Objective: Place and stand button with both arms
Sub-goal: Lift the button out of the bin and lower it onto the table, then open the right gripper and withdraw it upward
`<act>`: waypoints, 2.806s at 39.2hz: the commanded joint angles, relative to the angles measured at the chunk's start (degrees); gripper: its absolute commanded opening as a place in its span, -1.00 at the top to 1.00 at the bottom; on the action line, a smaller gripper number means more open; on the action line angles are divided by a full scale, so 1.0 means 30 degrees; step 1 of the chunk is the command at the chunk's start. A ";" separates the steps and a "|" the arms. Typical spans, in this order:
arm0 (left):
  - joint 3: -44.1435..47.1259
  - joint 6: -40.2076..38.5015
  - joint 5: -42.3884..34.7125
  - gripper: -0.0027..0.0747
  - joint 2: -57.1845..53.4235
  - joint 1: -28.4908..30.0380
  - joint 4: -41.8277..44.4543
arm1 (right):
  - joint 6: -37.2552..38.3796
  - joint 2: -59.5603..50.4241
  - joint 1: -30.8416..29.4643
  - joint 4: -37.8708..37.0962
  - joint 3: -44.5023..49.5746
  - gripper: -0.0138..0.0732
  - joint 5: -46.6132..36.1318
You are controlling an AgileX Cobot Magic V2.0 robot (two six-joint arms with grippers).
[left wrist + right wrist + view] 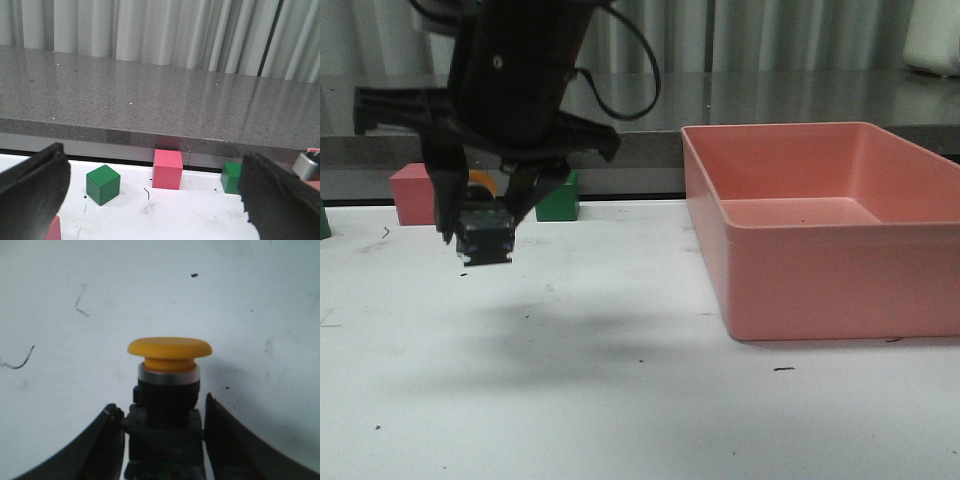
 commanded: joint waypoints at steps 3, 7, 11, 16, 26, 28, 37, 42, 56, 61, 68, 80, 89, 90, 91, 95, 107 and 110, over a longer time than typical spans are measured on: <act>-0.0707 -0.0154 -0.1648 -0.76 0.0218 0.0042 -0.0130 | 0.2929 0.0095 -0.0393 -0.0079 -0.0700 0.07 -0.1604; -0.0707 -0.0154 -0.1648 -0.76 0.0218 0.0042 -0.0130 | 0.4667 0.0732 -0.0419 -0.0079 -0.0700 0.07 -0.1777; -0.0707 -0.0154 -0.1648 -0.76 0.0218 0.0042 -0.0130 | 0.6172 0.1364 -0.0419 -0.0079 -0.0700 0.07 -0.1680; -0.0707 -0.0154 -0.1648 -0.76 0.0218 0.0042 -0.0130 | 0.6733 0.1786 -0.0419 -0.0079 -0.0700 0.07 -0.1504; -0.0707 -0.0154 -0.1648 -0.76 0.0218 0.0042 -0.0130 | 0.6733 0.1785 -0.0419 -0.0079 -0.0700 -0.16 -0.1396; -0.0707 -0.0154 -0.1648 -0.76 0.0218 0.0042 -0.0130 | 0.6733 0.1747 -0.0419 -0.0079 -0.0705 -0.31 -0.1377; -0.0707 -0.0154 -0.1648 -0.76 0.0218 0.0042 -0.0130 | 0.6733 0.0851 -0.0419 -0.0252 -0.0705 -0.65 -0.1141; -0.0707 -0.0154 -0.1648 -0.76 0.0218 0.0042 -0.0130 | 0.6697 -0.0292 -0.0419 -0.0898 -0.0724 -0.52 -0.1141; -0.0707 -0.0154 -0.1648 -0.76 0.0218 0.0042 -0.0130 | 0.2295 -0.3683 -0.0840 -0.1281 -0.0724 0.82 0.1104; -0.0707 -0.0154 -0.1648 -0.76 0.0218 0.0042 -0.0130 | 0.0108 -0.5123 -0.1514 -0.1263 -0.0687 0.83 0.2043; -0.0707 -0.0154 -0.1648 -0.76 0.0218 0.0042 -0.0130 | -0.0895 -0.7662 -0.3225 -0.1263 0.0987 0.83 0.2308; -0.0707 -0.0154 -0.1648 -0.76 0.0218 0.0042 -0.0130 | -0.2859 -1.3952 -0.8301 -0.1263 0.8732 0.83 0.1479; -0.0707 -0.0154 -0.1648 -0.76 0.0218 0.0042 -0.0130 | -0.3301 -1.8978 -1.0492 -0.1311 1.5236 0.83 -0.0938; -0.0707 -0.0154 -0.1648 -0.76 0.0218 0.0042 -0.0130 | -0.3301 -1.9684 -1.0492 -0.1444 1.6015 0.83 -0.1313; -0.0707 -0.0154 -0.1648 -0.76 0.0218 0.0042 -0.0130 | -0.3301 -2.0239 -1.0492 -0.1642 1.6564 0.83 -0.1782; -0.0707 -0.0154 -0.1648 -0.76 0.0218 0.0042 -0.0130 | -0.3301 -2.2885 -1.0492 -0.2760 1.8881 0.83 -0.3192; -0.0707 -0.0154 -0.1648 -0.76 0.0218 0.0042 -0.0130 | -0.3301 -3.1679 -1.0492 -0.5404 2.4774 0.84 -0.7418; -0.0707 -0.0154 -0.1648 -0.76 0.0218 0.0042 -0.0130 | -0.3301 -3.3903 -1.0492 -0.5403 2.5667 0.84 -0.7902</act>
